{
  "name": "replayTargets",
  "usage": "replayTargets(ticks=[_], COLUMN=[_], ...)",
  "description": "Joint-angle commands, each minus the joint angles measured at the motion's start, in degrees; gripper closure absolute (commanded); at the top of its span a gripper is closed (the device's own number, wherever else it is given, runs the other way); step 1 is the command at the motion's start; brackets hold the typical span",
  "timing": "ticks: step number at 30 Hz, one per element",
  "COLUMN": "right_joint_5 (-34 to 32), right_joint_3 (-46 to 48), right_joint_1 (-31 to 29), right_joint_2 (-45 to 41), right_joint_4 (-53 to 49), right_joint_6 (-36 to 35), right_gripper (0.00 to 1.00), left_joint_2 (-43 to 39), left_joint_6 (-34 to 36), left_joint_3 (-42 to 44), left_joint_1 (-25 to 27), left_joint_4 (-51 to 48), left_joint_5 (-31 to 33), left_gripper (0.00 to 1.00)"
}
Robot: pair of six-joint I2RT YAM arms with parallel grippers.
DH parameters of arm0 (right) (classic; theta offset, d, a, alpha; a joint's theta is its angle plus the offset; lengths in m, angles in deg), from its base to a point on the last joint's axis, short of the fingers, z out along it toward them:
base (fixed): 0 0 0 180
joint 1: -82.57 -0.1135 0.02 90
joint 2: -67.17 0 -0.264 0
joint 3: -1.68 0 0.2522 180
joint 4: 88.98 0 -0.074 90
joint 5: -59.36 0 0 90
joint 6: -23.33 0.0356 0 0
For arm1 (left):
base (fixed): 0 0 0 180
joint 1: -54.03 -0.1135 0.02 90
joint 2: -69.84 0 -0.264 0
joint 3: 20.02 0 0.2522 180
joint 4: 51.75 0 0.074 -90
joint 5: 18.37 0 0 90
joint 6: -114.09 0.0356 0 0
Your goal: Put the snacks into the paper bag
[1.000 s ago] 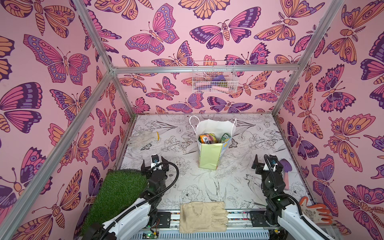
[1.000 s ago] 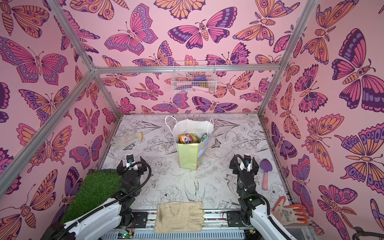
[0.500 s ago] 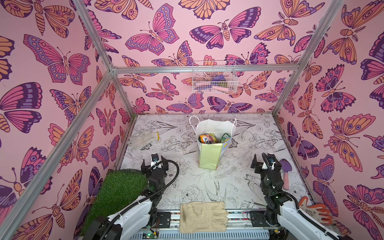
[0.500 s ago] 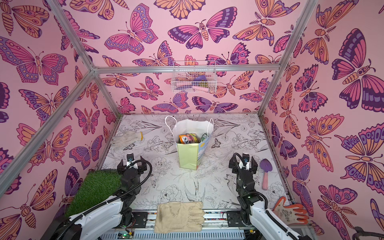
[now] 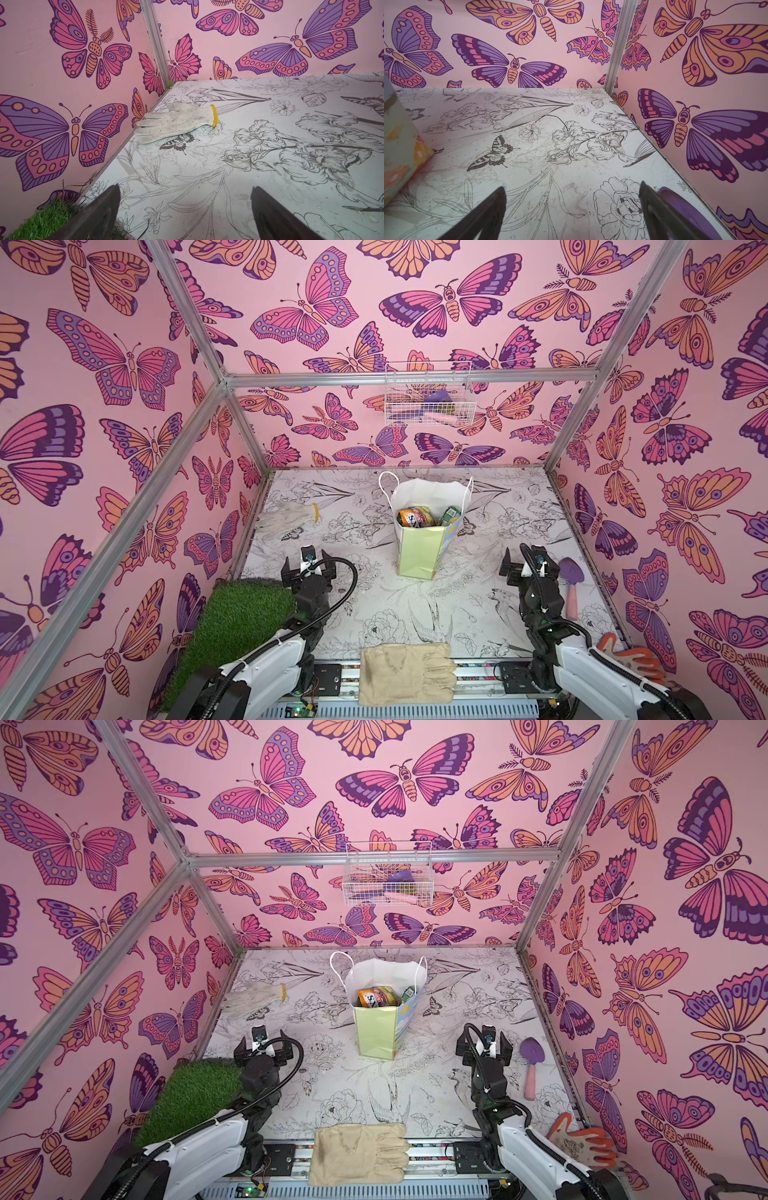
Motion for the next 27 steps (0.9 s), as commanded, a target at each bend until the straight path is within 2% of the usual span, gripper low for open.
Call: replayTargets(ticks=[1, 27], right_joint_5=[0.8, 3.2], right_joint_3=[0.8, -1.6], right_joint_1=[0.6, 2.0], right_joint_2=[1.0, 13.7], right_joint_4=[3.5, 13.1], right_joint_6=[-0.6, -0.8], right_gripper=[0.01, 0.01], left_joint_2=[0.9, 6.8], left_joint_6=[-0.8, -0.8], left_joint_3=[-0.7, -1.0], left_joint_1=[-0.8, -3.7], left_joint_4=[2.7, 9.2], left_joint_5=[-1.3, -3.5], left_gripper=[0.01, 0.01])
